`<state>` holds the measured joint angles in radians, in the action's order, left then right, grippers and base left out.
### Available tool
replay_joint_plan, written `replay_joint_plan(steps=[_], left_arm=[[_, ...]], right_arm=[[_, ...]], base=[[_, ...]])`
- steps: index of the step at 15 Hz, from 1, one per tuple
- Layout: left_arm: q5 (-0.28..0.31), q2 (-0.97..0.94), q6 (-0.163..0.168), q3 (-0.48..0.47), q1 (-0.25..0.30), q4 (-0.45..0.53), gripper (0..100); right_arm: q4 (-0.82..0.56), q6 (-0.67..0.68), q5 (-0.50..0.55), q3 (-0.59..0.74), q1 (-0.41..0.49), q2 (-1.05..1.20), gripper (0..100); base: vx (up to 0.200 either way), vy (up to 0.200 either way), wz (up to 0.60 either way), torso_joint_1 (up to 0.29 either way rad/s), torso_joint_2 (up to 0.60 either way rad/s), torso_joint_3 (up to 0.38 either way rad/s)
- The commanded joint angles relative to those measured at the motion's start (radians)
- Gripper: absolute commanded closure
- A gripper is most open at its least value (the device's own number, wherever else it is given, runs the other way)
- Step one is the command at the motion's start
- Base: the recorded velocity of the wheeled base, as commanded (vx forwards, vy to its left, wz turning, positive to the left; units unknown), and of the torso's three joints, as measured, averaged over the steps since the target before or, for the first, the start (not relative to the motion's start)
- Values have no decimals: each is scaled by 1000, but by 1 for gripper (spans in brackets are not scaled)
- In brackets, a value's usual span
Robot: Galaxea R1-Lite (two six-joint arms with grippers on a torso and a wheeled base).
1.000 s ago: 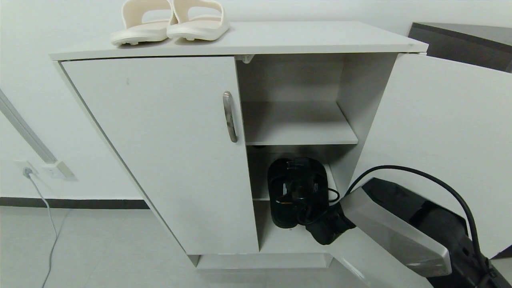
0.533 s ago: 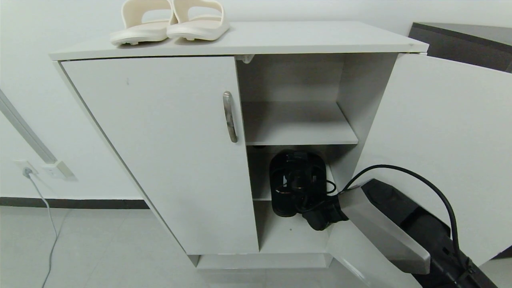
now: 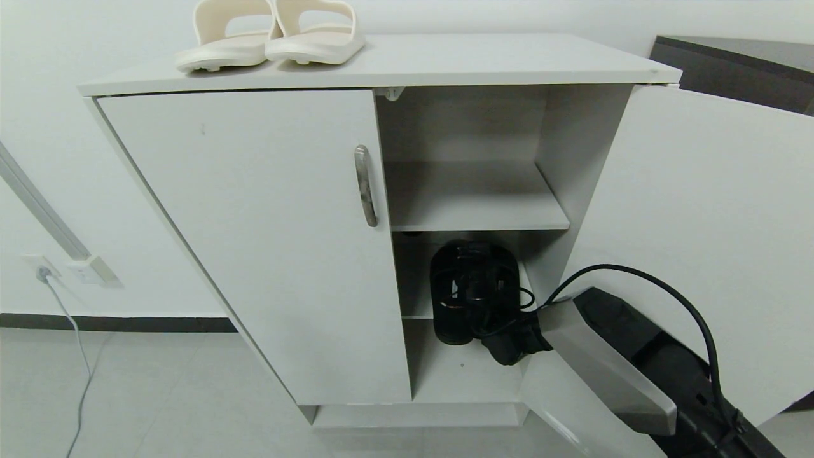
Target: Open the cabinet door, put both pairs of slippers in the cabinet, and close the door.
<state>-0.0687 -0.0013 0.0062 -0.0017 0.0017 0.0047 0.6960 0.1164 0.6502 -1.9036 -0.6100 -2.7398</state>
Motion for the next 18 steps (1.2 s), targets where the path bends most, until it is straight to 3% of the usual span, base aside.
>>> replay_joint_plan(steps=[1,8,10,18], left_arm=[[0,1,0,0,0,0,100],[0,1,0,0,0,0,100],[0,1,0,0,0,0,100],[0,1,1,0,0,0,100]], right_arm=[[0,0,0,0,-1,-5,0],[14,3,2,115,-4,55,0],[59,6,2,202,-13,103,0],[284,6,2,767,-100,433,0]], base=[[0,0,0,0,0,0],[0,0,0,0,0,0],[0,0,0,0,0,0],[0,0,0,0,0,0]])
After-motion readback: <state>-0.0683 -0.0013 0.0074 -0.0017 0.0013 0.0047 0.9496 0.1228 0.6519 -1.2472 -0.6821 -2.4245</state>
